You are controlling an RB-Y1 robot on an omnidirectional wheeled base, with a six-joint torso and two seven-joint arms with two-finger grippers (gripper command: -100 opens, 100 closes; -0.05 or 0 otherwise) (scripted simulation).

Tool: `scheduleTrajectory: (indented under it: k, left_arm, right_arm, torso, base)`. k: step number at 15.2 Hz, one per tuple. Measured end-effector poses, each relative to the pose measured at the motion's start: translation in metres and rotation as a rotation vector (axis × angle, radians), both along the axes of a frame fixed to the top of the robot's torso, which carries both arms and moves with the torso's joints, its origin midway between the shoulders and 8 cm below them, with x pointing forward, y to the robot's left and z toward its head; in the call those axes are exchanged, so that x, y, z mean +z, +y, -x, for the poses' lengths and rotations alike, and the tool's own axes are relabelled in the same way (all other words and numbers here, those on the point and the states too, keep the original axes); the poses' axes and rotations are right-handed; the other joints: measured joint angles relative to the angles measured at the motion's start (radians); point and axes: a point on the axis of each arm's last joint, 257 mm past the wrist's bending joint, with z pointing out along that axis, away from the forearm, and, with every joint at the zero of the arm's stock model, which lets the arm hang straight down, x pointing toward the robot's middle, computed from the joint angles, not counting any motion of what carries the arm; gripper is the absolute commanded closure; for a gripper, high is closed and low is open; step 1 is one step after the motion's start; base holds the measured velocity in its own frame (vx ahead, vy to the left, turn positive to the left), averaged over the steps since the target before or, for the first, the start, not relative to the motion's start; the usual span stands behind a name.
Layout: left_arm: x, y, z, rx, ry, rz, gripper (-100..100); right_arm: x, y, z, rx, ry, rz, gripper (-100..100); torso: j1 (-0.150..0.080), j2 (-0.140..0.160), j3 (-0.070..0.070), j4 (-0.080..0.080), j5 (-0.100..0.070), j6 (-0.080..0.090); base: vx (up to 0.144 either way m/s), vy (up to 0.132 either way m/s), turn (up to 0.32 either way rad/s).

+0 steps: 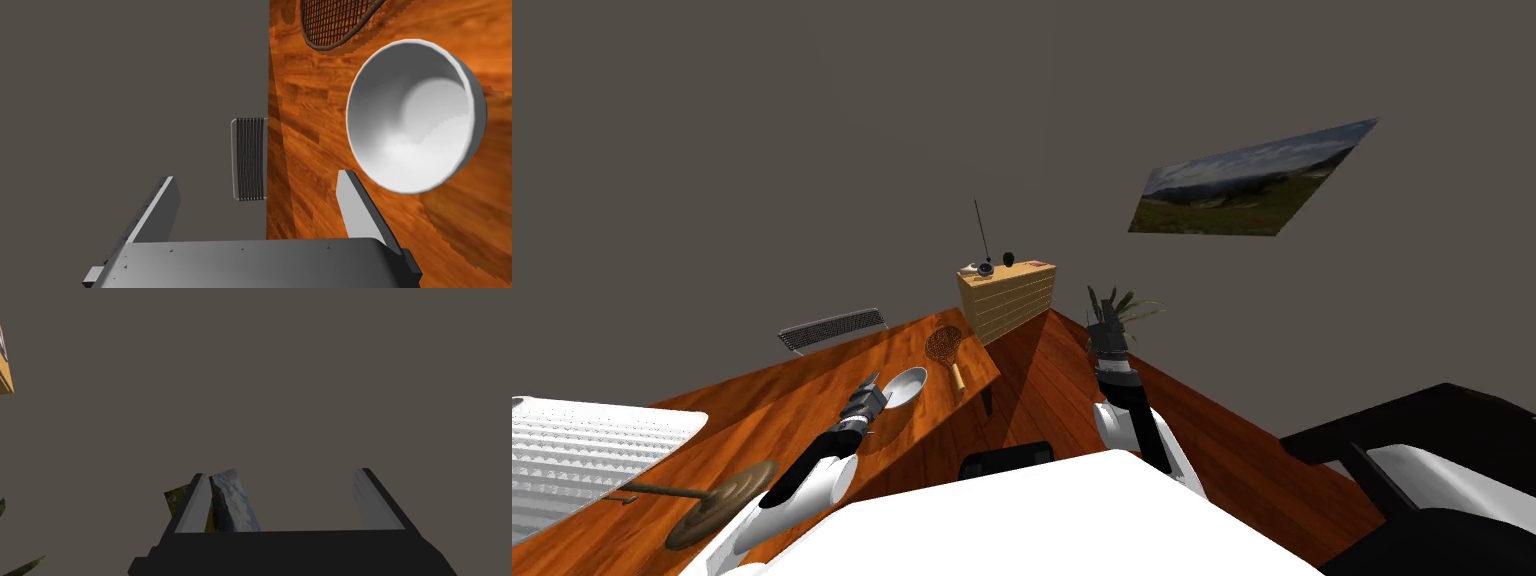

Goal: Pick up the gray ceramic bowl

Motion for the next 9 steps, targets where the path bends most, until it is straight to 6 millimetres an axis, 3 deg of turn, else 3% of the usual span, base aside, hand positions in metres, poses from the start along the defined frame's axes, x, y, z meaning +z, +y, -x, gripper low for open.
scheduleTrajectory:
  k: [9]
  left_arm:
    - [-0.062,0.044,0.04,0.143,0.153,0.113,-100]
  right_arm:
    - [0.0,0.0,0.0,0.0,0.0,0.0,0]
  torso:
    - [0.001,-0.001,0.0,0.0,0.0,0.0]
  base:
    - [-0.006,0.01,-0.147]
